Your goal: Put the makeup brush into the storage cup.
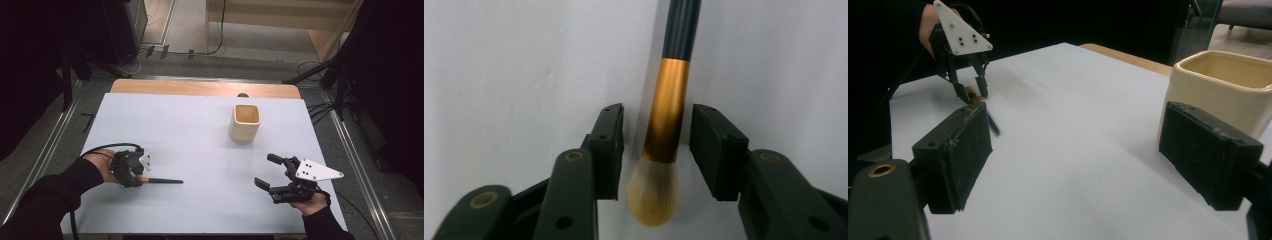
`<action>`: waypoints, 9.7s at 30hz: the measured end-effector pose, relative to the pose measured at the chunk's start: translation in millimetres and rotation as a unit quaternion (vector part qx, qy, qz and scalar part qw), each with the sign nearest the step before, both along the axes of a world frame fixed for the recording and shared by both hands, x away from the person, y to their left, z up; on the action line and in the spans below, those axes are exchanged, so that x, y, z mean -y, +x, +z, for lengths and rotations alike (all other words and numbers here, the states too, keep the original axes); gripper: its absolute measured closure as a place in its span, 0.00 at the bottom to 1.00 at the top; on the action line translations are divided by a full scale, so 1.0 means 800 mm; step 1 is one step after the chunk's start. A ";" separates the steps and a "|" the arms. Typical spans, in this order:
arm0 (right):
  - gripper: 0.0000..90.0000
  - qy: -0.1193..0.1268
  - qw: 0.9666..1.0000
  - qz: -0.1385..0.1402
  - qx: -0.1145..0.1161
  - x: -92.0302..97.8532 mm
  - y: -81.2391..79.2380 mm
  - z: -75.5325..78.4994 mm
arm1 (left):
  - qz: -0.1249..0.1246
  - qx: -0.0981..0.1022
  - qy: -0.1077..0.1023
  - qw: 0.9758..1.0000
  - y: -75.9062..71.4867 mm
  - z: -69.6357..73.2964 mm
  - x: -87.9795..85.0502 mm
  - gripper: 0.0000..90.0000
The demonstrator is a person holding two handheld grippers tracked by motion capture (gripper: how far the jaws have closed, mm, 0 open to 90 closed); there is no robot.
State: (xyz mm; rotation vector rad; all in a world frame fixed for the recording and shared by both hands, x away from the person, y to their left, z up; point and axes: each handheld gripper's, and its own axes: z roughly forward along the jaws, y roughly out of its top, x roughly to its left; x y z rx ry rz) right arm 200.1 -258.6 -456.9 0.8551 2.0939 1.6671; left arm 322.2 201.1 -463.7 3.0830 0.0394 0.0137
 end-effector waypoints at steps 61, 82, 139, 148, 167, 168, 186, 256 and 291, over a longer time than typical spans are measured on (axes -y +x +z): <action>0.16 0.017 0.996 0.069 -0.050 -0.018 0.026 0.003 | 0.146 -0.040 -0.354 0.923 -0.022 0.069 -0.004 0.86; 0.19 0.013 0.995 0.095 -0.040 -0.042 0.055 0.011 | 0.125 -0.063 -0.391 0.910 -0.037 0.046 0.037 0.86; 0.41 -0.178 0.943 0.262 -0.103 -0.153 0.097 0.026 | -0.026 -0.048 -0.198 0.979 -0.036 0.083 0.126 0.86; 0.52 -0.187 0.936 0.274 -0.114 -0.162 0.097 0.017 | -0.028 -0.045 -0.192 0.980 -0.036 0.083 0.128 0.86; 0.71 -0.238 0.913 0.292 -0.157 -0.184 0.102 0.018 | -0.033 -0.042 -0.169 0.984 -0.038 0.075 0.136 0.86; 0.72 -0.240 0.911 0.294 -0.159 -0.184 0.103 0.019 | -0.033 -0.043 -0.170 0.984 -0.039 0.076 0.136 0.86; 0.86 -0.253 0.900 0.305 -0.179 -0.194 0.106 0.014 | -0.037 -0.048 -0.170 0.984 -0.039 0.074 0.136 0.86; 0.88 -0.209 0.924 0.277 -0.158 -0.151 0.106 0.031 | 0.137 -0.084 -0.397 0.904 -0.035 0.038 0.041 0.35; 0.88 -0.103 0.955 0.238 -0.145 -0.146 0.096 0.019 | 0.132 -0.062 -0.446 0.883 -0.032 0.066 0.045 0.33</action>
